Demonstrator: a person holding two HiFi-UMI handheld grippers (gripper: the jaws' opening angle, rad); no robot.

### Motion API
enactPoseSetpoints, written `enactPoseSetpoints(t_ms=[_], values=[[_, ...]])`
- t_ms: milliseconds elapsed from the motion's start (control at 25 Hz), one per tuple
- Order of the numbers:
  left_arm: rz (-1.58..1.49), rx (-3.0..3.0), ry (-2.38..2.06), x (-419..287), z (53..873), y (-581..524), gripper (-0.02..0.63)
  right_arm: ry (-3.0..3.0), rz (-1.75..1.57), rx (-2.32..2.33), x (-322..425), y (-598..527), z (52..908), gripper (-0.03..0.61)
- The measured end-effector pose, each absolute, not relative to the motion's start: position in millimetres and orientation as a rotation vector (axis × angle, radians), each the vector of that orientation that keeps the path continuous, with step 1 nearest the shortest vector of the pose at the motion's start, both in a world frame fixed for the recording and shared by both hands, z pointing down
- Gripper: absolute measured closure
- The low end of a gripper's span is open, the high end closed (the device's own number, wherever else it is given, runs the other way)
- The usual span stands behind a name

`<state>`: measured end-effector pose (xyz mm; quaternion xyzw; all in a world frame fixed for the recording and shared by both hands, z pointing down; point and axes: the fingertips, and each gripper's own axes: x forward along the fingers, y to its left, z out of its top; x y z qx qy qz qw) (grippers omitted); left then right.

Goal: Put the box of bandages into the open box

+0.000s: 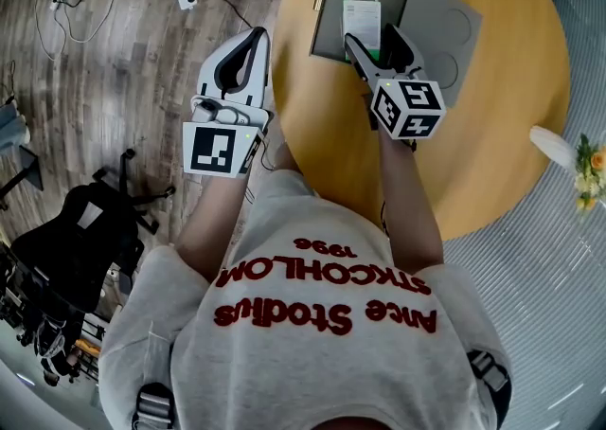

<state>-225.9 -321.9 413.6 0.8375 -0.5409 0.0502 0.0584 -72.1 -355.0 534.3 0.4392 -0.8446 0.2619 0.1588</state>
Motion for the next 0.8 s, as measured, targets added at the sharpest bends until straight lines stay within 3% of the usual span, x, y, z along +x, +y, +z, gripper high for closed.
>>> enactPoseSetpoints(t_ms=[240,640,800], values=[[0.127,2.534,-1.639,-220,409,-321,0.607,-2.491,0.661,1.286,-70,-354,514,0.253],[0.069,2.622,-1.653,-209,370,-322,0.607,-2.643,0.33,1.486,-47,-356,423,0.509],[0.021,2.67,-1.661,-200,347,-321,0.607,-2.692,0.228,1.542,-39,-349,390,0.552]])
